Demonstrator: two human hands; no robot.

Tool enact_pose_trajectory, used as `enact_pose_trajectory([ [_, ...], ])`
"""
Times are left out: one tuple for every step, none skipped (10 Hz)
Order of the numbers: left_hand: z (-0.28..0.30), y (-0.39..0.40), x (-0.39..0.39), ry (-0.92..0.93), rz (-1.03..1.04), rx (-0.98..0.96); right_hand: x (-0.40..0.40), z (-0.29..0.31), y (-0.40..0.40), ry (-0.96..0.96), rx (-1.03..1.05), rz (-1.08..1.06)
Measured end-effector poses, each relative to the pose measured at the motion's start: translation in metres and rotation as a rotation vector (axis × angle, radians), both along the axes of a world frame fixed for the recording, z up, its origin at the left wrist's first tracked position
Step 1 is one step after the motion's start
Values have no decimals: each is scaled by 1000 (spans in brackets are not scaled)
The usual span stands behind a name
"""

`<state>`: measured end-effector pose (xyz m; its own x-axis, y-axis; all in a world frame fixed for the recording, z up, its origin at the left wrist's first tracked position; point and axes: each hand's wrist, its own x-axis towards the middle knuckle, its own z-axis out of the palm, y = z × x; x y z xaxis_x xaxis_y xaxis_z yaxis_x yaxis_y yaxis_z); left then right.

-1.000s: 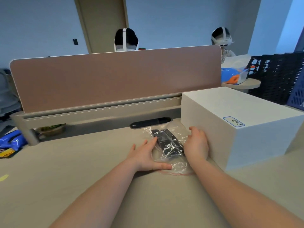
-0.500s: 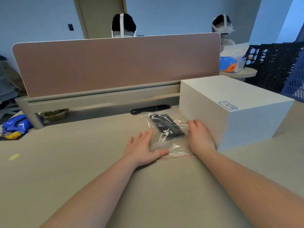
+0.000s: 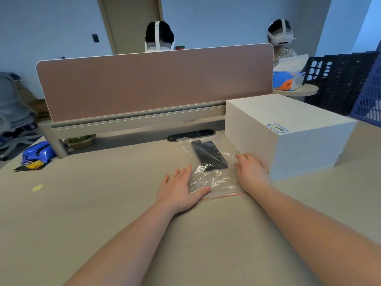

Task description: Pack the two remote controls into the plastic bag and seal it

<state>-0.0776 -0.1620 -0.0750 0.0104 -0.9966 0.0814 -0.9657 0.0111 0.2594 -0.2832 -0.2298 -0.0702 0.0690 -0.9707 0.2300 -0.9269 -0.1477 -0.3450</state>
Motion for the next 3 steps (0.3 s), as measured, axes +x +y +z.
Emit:
enact_pose_trajectory([
  [1,2,-1,12,11,3,-1,3,2,-21,10,7],
  [1,8,-1,20,12,-15,-4,4,7,-31,-24,25],
  [1,13,0,23,13,-19,-10,16,17,-141,-28,27],
])
